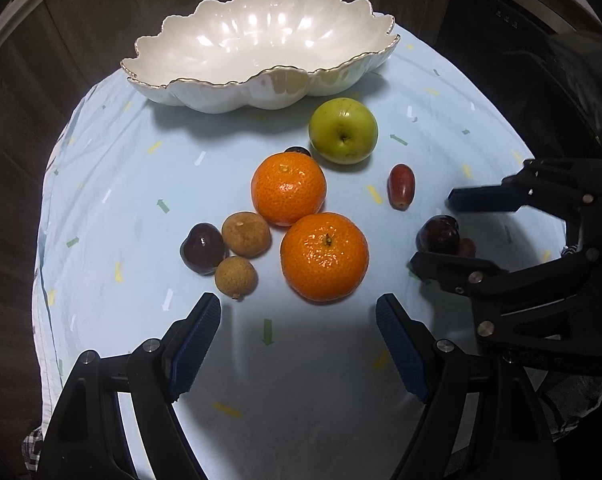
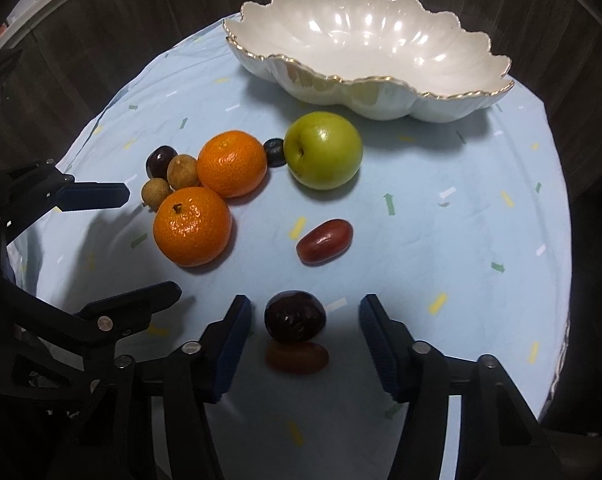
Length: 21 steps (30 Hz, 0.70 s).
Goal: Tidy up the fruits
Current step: 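Close right tool on the dark plum while left tool closes on the mandarin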
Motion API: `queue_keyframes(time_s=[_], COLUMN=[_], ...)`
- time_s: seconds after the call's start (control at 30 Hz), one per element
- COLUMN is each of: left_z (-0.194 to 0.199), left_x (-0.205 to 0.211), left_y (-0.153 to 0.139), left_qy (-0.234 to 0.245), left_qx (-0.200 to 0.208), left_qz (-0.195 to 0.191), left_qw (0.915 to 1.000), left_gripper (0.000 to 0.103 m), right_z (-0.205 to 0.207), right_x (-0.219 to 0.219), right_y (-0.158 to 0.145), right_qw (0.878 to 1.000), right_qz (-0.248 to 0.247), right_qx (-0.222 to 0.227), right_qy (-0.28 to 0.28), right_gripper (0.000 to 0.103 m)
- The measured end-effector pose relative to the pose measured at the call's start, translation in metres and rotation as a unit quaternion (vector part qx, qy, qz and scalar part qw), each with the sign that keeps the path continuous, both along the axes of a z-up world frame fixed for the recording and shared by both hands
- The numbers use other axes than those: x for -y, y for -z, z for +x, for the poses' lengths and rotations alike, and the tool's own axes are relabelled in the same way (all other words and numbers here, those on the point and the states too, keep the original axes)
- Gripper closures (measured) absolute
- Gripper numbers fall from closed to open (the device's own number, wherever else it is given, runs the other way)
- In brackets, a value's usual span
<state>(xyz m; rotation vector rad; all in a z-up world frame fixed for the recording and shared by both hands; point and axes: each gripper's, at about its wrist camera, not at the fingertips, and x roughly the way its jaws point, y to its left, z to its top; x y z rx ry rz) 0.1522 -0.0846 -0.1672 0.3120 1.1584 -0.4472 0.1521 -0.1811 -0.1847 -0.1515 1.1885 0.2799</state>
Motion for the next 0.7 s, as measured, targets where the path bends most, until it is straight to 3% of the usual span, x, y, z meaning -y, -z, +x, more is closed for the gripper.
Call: queue_keyframes(time_s=[0.23,0.63,0.7], left_z=[0.0004,0.0077,0.0078], left_x=[0.0037,0.0058,0.0054], left_y=[0.0036,0.0057,0.0048], left_qy=[-0.002,-0.017,-0.021], left_qx=[-0.005,0.009,0.009], left_qz=[-0.010,-0.006,-0.008], left_qw=[0.9999,0.9998,0.9997], left_gripper=[0.023,0.025,0.030], right_z=[-0.0008,-0.0032,-0.0033], right_x=[0.0003,0.0024,0.0030], right_y=[0.0034,-0.0021,-0.0022], right_qw=[1.000,1.000,1.000], right_qz=[0.009,0.012,0.015], right_qx=[-0.001,0.015,0.015], right_qy=[-0.001,0.008,0.011], right_gripper=[0.066,0.070,0.070])
